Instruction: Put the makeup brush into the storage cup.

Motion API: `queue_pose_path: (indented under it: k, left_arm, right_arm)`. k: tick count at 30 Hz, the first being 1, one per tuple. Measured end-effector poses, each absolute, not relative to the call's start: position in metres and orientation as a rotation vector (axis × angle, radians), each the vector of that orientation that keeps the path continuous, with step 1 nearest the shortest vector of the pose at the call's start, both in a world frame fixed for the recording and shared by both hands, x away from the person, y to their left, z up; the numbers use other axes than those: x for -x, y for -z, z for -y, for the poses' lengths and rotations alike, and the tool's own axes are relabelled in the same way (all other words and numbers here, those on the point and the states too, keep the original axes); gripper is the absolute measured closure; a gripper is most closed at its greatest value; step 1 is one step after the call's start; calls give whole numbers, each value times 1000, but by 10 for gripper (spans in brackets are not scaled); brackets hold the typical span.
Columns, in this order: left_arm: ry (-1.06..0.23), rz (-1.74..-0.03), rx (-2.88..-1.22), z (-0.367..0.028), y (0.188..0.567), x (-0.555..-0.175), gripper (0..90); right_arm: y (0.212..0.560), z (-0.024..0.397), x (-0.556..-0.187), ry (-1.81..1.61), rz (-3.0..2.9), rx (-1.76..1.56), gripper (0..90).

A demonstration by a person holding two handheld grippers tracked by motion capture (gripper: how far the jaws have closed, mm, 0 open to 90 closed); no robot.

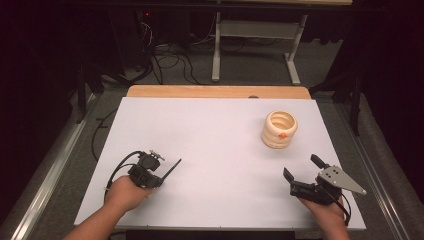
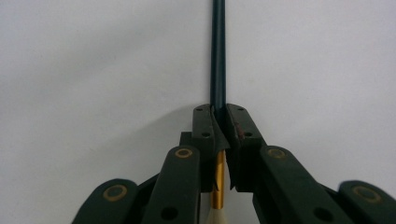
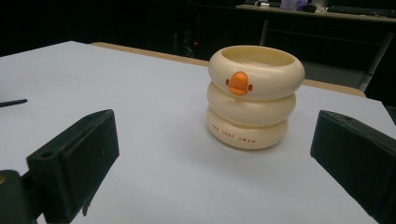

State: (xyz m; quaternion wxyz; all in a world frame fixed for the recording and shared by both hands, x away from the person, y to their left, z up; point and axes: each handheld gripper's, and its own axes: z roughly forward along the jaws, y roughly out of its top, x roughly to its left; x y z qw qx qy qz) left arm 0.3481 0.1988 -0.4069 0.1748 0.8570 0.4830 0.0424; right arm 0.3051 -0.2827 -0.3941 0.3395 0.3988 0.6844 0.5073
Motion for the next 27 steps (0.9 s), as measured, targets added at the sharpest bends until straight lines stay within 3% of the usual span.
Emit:
queue_pose_path:
  k: [12,27]
  left_arm:
    - [-105,-1344,-2433,-198,398,-349,833]
    - [-162,-1260,-2495,-211,340,-350,834]
  right_arm:
    - [394,284,-305,-1322,-1781,-1043,25]
    - [394,283,-305,-1319,-1781,-1042,25]
